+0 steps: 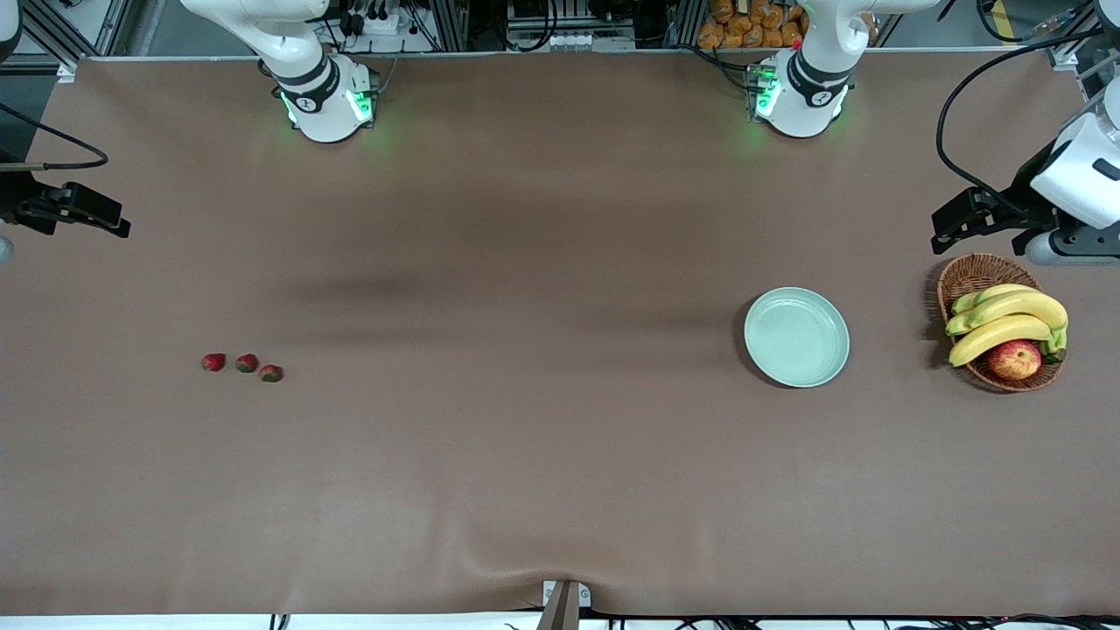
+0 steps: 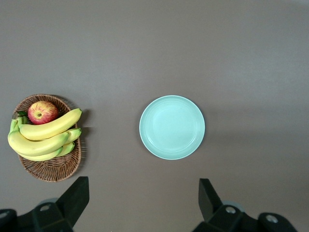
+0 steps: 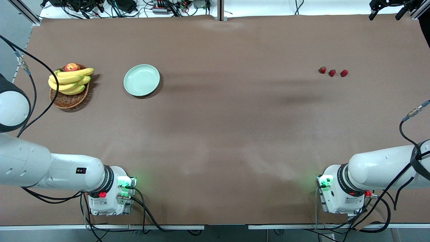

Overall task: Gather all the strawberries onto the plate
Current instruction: 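Move the right gripper down to the three red strawberries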

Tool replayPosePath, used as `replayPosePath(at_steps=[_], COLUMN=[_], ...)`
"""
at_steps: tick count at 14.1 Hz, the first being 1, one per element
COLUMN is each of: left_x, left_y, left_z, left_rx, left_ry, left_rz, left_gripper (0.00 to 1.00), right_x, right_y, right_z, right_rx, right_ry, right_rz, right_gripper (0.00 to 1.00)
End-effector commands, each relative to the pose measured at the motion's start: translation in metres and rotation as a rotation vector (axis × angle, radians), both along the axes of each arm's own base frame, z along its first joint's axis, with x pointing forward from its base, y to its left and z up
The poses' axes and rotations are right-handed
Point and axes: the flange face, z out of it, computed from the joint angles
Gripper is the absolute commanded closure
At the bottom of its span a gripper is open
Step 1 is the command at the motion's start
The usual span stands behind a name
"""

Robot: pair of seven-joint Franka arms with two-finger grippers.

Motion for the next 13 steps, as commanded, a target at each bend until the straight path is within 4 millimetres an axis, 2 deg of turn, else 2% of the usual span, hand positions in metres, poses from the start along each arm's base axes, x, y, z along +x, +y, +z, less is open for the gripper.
replayPosePath(at_steps=[1, 7, 9, 13], left_x=[0.000, -0.001, -0.002, -0.001], left_y=[0.000, -0.001, -0.003, -0.006], left_z=[0.005, 0.003, 0.003, 0.000], left_rx=[-0.005, 0.000, -0.002, 0.001], left_ry=[-0.010, -0.004, 0.000, 0.006], left_rz=[0.003, 0.006, 0.030, 0.016], left_gripper=[0.00, 0.00, 0.00, 0.00], right_x=[-0.006, -0.003, 0.001, 0.032], right_y=[-0.001, -0.002, -0.002, -0.001], right_z=[0.001, -0.022, -0.040, -0.096], right_rx=[-0.012, -0.012, -0.009, -0.007], right_ry=[-0.009, -0.006, -0.001, 0.022], right_rz=[0.010, 0.012, 0.042, 0.125], right_gripper=[0.00, 0.00, 0.00, 0.00])
